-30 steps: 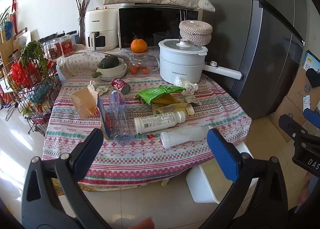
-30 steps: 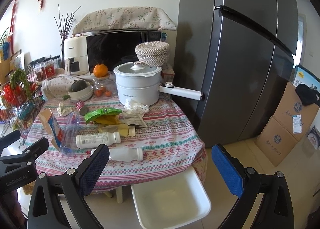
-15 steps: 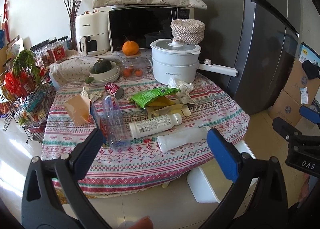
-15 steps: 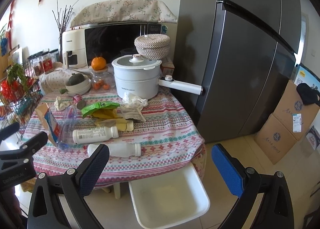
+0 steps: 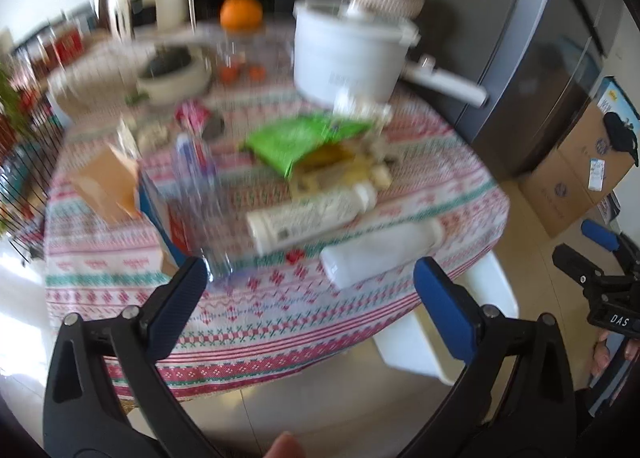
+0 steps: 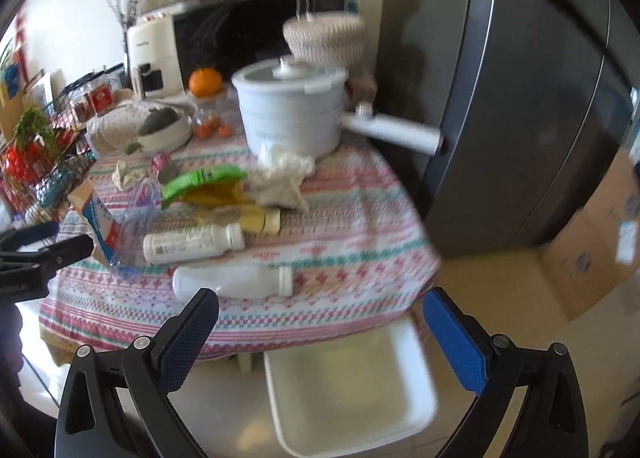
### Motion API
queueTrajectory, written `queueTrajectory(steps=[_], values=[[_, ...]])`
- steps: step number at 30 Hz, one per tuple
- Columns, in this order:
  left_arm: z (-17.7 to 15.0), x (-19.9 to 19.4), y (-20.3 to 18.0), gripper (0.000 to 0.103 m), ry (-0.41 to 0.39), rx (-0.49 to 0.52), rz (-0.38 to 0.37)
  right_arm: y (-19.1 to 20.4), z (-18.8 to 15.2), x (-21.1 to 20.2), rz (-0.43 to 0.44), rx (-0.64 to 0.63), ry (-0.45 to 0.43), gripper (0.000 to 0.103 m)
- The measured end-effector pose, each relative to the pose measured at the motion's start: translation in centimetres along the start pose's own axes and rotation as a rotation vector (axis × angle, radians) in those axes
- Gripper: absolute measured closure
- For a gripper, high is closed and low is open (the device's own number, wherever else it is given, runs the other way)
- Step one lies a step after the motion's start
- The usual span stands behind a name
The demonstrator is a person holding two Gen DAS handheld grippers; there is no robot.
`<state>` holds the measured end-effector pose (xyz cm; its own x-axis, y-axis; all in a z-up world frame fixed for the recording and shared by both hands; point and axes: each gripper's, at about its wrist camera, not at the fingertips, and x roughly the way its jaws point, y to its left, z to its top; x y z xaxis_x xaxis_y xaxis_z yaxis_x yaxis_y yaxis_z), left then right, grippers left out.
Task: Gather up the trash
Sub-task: 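Grasp the clear plastic bottle with the left gripper while the right grasps a white bottle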
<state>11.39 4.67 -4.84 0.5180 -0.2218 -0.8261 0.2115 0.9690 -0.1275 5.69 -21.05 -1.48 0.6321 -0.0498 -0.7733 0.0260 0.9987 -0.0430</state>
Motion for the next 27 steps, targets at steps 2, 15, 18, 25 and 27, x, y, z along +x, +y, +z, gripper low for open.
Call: queueTrajectory(steps=[2, 15, 18, 25, 27], values=[[0.3, 3.1, 0.7, 0.009, 0.087, 0.025, 0.002, -0.6, -0.7, 3.0, 0.041, 0.034, 0.101, 0.000], [1.6, 7.5, 5.9, 0.029, 0.155, -0.107, 0.155, 2.7, -0.3, 13.1, 0.305, 0.248, 0.375, 0.000], [1.4, 9.6, 7.5, 0.029, 0.192, -0.185, 0.148, 3.7, 0.1, 14.9, 0.304, 0.281, 0.392, 0.001], [1.8, 11.8, 9.7, 0.029, 0.155, -0.326, 0.113, 4.5, -0.5, 18.9, 0.343, 0.407, 0.447, 0.010], [1.7, 11.9, 10.4, 0.029, 0.153, -0.361, 0.085, 4.6, -0.8, 19.9, 0.361, 0.448, 0.460, 0.013]])
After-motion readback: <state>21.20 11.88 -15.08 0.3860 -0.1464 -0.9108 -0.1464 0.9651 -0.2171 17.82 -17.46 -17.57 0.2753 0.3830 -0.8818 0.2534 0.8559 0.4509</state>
